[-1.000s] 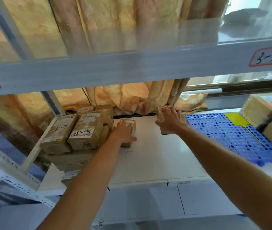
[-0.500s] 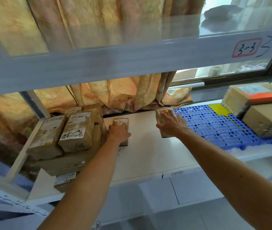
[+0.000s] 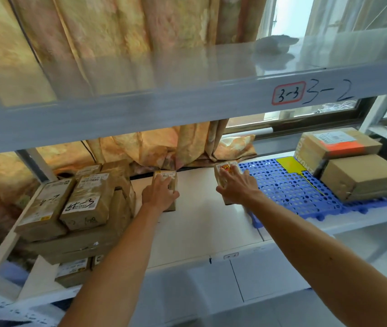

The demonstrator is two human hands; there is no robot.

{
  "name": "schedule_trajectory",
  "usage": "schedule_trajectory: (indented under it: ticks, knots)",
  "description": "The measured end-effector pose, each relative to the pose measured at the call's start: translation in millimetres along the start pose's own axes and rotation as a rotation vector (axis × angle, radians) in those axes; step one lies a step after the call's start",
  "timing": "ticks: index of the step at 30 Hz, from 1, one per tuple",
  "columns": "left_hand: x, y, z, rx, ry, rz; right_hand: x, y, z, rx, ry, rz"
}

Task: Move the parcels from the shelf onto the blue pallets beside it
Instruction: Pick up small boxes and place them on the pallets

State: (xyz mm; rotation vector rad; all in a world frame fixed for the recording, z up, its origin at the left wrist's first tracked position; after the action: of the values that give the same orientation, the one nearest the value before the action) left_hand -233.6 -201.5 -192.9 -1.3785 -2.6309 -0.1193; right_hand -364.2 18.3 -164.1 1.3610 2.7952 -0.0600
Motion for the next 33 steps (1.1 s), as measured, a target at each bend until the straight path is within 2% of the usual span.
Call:
schedule_trajectory:
  ticks: [7, 13, 21, 25, 33]
  knots:
    - [29.2, 17.8, -21.7, 0.163, -0.025, -0.019, 18.0, 1.4, -25.1, 0.082, -0.015, -0.105]
    - [48.4, 61.6, -36.7, 0.206, -0.058, -0.025, 24.8, 11.9, -36.8, 0.124, 0.01, -0.195]
    - [74.6, 127.3, -72.0, 0.263, -0.088, -0.024, 40.4, 39.6, -45.6, 0.147, 0.031, -0.195]
    - [91.5, 166.4, -84.1, 0.312, -0.028, 0.0, 46.4, 68.8, -55.3, 0.15, 0.06, -0.205]
    - [134.6, 243.1, -75.6, 0.268, -0.065, 0.01, 79.8, 182.4, -84.4, 0.214, 0.039, -0.203]
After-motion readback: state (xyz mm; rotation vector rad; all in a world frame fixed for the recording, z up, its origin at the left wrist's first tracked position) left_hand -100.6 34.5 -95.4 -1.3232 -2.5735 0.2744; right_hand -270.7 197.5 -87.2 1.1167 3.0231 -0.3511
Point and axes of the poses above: each hand's wrist, its own y-axis away from the middle knuckle, its own z-axis out of the palm, x = y × z, the point moved 1 cm from there along -y, towards the middle knuckle, and after that the axes turned 1 degree about y, right-handed, at the moved point
